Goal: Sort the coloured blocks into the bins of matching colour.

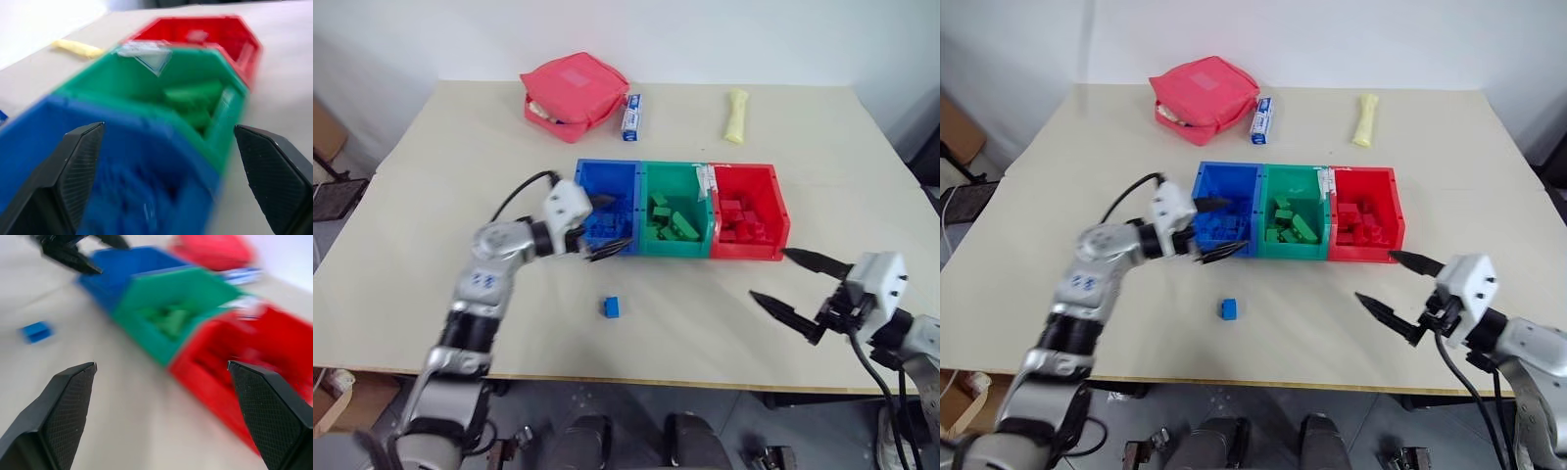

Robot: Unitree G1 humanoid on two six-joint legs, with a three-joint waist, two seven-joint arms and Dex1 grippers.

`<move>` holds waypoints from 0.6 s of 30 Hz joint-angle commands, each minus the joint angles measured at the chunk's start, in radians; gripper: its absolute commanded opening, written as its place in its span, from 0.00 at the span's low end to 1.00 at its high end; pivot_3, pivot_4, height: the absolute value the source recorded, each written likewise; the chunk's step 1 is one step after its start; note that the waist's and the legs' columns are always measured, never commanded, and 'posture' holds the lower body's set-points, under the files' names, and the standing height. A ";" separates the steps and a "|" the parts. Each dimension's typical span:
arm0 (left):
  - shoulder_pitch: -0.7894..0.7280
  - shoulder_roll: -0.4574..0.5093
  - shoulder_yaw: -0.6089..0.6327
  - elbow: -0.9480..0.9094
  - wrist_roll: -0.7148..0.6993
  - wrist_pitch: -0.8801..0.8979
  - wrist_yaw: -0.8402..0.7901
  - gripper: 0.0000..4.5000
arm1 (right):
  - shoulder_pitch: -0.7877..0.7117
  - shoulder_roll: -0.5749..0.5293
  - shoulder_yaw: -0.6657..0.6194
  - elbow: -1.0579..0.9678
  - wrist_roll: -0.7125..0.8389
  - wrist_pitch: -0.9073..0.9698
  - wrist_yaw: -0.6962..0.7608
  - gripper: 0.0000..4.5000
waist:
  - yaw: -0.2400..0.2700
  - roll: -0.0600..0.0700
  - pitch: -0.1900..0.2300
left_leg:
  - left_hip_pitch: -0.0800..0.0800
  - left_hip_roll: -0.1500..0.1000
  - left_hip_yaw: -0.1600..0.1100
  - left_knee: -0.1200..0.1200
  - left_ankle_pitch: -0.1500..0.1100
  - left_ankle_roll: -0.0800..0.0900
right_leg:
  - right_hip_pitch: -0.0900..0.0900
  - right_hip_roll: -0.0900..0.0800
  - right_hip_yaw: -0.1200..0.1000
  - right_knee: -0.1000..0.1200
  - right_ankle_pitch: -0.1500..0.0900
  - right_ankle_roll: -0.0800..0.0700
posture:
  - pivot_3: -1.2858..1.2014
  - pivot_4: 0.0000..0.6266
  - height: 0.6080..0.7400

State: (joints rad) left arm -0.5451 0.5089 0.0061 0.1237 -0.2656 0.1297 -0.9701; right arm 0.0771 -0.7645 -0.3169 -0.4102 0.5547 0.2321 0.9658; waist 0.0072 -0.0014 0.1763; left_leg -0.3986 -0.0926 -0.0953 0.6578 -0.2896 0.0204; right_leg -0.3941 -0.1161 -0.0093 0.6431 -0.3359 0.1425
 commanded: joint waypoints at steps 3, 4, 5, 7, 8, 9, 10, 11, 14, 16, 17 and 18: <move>0.211 0.180 0.192 -0.096 -0.152 -0.046 -0.183 1.00 | -0.121 -0.049 0.126 0.073 -0.028 -0.043 0.152 1.00 | -0.009 0.000 0.000 | 0.000 0.001 -0.002 0.000 0.000 -0.001 | 0.000 -0.001 0.003 -0.002 0.000 -0.001 | 0.52 0.24 1.00; 0.244 0.207 0.212 -0.071 -0.148 -0.084 -0.209 1.00 | -0.140 -0.053 0.142 0.089 -0.031 -0.047 0.174 1.00 | -0.008 0.000 0.000 | 0.000 0.001 -0.002 0.001 -0.001 -0.001 | 0.001 -0.001 0.003 -0.005 0.000 -0.001 | 0.52 0.24 1.00; 0.268 0.227 0.225 -0.054 -0.140 -0.108 -0.216 1.00 | -0.156 -0.057 0.155 0.102 -0.034 -0.050 0.192 1.00 | -0.003 0.000 0.000 | 0.000 0.001 -0.002 0.000 -0.001 -0.001 | 0.001 -0.001 0.002 -0.006 0.000 -0.001 | 0.52 0.24 1.00; 0.300 0.254 0.244 -0.020 -0.126 -0.143 -0.224 1.00 | -0.182 -0.062 0.174 0.128 -0.038 -0.054 0.223 1.00 | 0.010 0.000 0.000 | 0.000 0.000 -0.004 0.001 -0.001 -0.001 | 0.002 -0.001 0.002 -0.006 0.000 -0.001 | 0.52 0.24 1.00; 0.316 0.270 0.248 -0.001 -0.113 -0.164 -0.233 1.00 | -0.197 -0.065 0.190 0.143 -0.043 -0.055 0.242 1.00 | 0.013 0.000 0.000 | 0.000 -0.001 -0.004 0.001 -0.001 0.000 | 0.002 -0.001 0.002 -0.007 0.000 -0.001 | 0.52 0.24 1.00; 0.326 0.281 0.244 0.008 -0.106 -0.178 -0.242 1.00 | -0.211 -0.066 0.203 0.158 -0.050 -0.058 0.257 1.00 | 0.015 0.000 0.000 | 0.000 -0.001 -0.004 0.001 -0.002 0.000 | 0.002 -0.001 0.002 -0.007 0.000 -0.001 | 0.52 0.24 1.00; 0.338 0.284 0.230 -0.011 -0.110 -0.177 -0.256 1.00 | -0.222 -0.065 0.213 0.170 -0.058 -0.063 0.266 1.00 | 0.016 0.000 0.000 | 0.000 -0.001 -0.004 0.001 -0.002 0.000 | 0.002 -0.001 0.002 -0.007 0.000 -0.001 | 0.52 0.24 1.00; 0.339 0.275 0.214 -0.037 -0.115 -0.179 -0.252 1.00 | -0.229 -0.062 0.218 0.178 -0.063 -0.066 0.270 1.00 | 0.018 0.000 0.000 | 0.000 0.000 -0.004 0.001 -0.002 0.000 | 0.002 -0.001 0.002 -0.007 0.000 -0.001 | 0.52 0.24 1.00; 0.346 0.241 0.146 -0.139 -0.128 -0.145 -0.241 1.00 | -0.236 -0.062 0.220 0.195 -0.076 -0.077 0.278 1.00 | 0.021 0.000 0.000 | -0.001 0.000 -0.005 0.001 -0.002 0.000 | 0.002 -0.002 0.001 -0.007 0.000 -0.001 | 0.52 0.24 1.00; 0.355 0.212 0.079 -0.212 -0.113 -0.091 -0.212 1.00 | -0.229 -0.068 0.216 0.196 -0.077 -0.082 0.288 1.00 | 0.017 0.000 0.000 | -0.001 -0.001 -0.004 0.001 -0.003 0.000 | 0.002 -0.002 0.001 -0.006 0.000 -0.001 | 0.52 0.24 1.00; 0.347 0.192 0.043 -0.229 -0.076 -0.045 -0.159 1.00 | -0.224 -0.073 0.222 0.193 -0.084 -0.089 0.300 1.00 | 0.016 0.000 0.000 | -0.001 0.000 -0.004 0.001 -0.003 0.000 | 0.002 -0.002 0.002 -0.006 0.000 -0.001 | 0.52 0.24 1.00; 0.341 0.180 0.020 -0.239 -0.051 -0.010 -0.120 1.00 | -0.222 -0.076 0.226 0.191 -0.089 -0.094 0.308 1.00 | 0.016 0.000 0.000 | -0.001 0.000 -0.004 0.001 -0.003 0.000 | 0.002 -0.001 0.002 -0.006 0.000 -0.001 | 0.52 0.24 1.00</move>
State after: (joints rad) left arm -0.2012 0.6942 0.0572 -0.0746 -0.3540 0.0656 -1.1509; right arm -0.1476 -0.8193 -0.0829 -0.2003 0.4666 0.1627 1.2552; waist 0.0235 -0.0014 0.1762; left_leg -0.3999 -0.0926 -0.0991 0.6592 -0.2924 0.0207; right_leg -0.3926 -0.1169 -0.0076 0.6374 -0.3362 0.1413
